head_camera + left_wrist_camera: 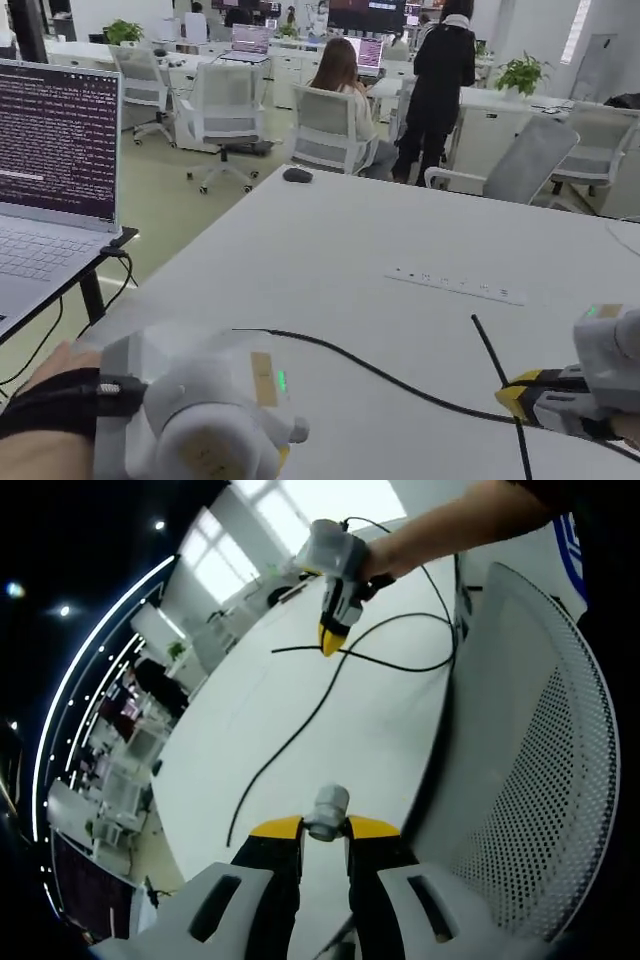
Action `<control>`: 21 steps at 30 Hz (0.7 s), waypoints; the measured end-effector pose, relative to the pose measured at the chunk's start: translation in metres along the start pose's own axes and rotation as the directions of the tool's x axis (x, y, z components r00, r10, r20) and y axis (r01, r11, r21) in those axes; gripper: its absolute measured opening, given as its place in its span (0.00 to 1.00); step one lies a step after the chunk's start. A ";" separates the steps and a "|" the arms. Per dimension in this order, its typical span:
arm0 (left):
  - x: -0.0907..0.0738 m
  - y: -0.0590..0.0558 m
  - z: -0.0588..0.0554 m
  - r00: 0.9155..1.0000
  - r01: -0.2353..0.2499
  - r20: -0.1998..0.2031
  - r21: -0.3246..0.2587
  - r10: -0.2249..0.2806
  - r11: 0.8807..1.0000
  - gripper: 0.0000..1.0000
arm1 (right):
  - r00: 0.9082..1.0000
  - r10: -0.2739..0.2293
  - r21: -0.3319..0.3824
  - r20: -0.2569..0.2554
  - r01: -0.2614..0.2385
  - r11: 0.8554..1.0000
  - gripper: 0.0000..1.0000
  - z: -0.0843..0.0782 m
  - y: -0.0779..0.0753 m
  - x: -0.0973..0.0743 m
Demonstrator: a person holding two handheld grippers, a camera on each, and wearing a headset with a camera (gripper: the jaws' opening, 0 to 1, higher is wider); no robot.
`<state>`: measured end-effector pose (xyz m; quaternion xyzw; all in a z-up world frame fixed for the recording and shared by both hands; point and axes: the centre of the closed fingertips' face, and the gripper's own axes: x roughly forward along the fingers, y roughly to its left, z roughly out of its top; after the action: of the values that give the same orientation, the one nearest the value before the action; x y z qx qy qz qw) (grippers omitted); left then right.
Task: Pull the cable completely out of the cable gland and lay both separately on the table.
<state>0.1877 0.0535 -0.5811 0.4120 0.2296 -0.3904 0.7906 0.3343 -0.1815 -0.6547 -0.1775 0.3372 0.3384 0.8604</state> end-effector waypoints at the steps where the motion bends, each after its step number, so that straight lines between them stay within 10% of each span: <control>1: -0.001 0.000 -0.004 1.000 0.001 -0.013 -0.020 -0.002 1.000 0.17 | 1.000 -0.003 0.013 -0.027 0.003 1.000 0.05 -0.008 -0.010 0.011; 11: -0.005 0.000 -0.024 0.997 0.003 -0.073 -0.069 -0.008 0.998 0.17 | 0.978 -0.030 0.091 -0.208 0.050 0.995 0.08 -0.053 -0.047 0.055; 17: 0.001 0.005 -0.018 0.997 0.013 -0.073 -0.055 -0.017 0.998 0.17 | 0.971 -0.030 0.094 -0.237 0.053 0.994 0.27 -0.067 -0.033 0.037; 21: 0.005 0.009 0.000 0.999 0.033 -0.025 -0.032 -0.033 0.999 0.17 | 0.986 0.039 0.134 -0.162 -0.018 0.991 0.25 -0.057 -0.011 0.009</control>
<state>0.1980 0.0550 -0.5802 0.4006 0.2524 -0.3945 0.7875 0.3207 -0.2153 -0.7008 -0.1425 0.4310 0.3118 0.8347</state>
